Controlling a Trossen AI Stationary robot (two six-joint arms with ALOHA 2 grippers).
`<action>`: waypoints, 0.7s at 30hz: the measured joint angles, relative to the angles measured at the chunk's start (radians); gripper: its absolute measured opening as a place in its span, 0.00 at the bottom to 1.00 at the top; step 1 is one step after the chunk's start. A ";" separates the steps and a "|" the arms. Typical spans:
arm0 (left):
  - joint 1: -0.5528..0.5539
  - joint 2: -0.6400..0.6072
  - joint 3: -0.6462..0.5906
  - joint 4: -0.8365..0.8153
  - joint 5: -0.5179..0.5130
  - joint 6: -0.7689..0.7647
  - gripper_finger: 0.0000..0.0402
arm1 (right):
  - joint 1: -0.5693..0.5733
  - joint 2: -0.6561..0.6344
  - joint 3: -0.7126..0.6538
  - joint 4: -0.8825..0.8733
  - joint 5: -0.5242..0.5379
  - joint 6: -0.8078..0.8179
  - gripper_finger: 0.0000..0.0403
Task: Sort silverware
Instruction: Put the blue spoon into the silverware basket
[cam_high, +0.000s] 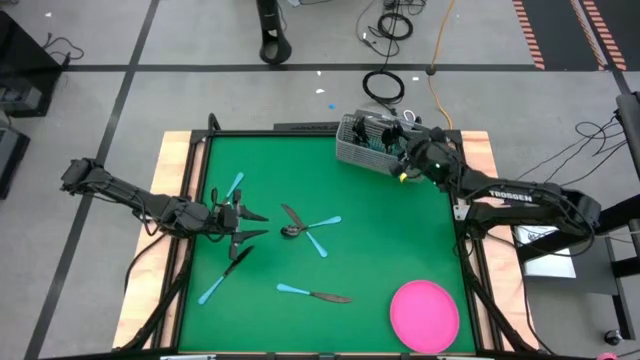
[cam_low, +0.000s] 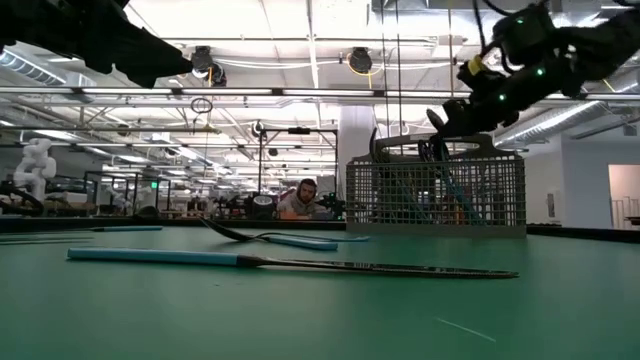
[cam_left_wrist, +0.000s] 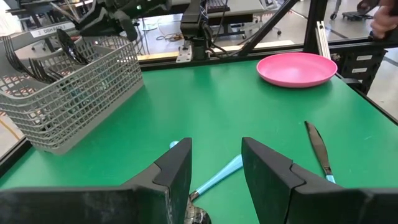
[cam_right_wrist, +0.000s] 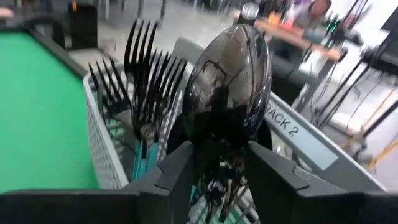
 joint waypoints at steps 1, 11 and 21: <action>0.000 0.000 0.000 0.000 0.000 0.000 0.36 | 0.000 0.000 0.031 -0.069 0.000 0.015 0.33; 0.000 0.000 0.000 0.001 0.000 0.000 0.36 | 0.002 -0.001 0.345 -0.655 -0.025 0.076 0.33; 0.000 0.000 0.000 0.007 0.000 -0.007 0.36 | 0.002 0.000 0.400 -0.875 -0.227 0.201 0.33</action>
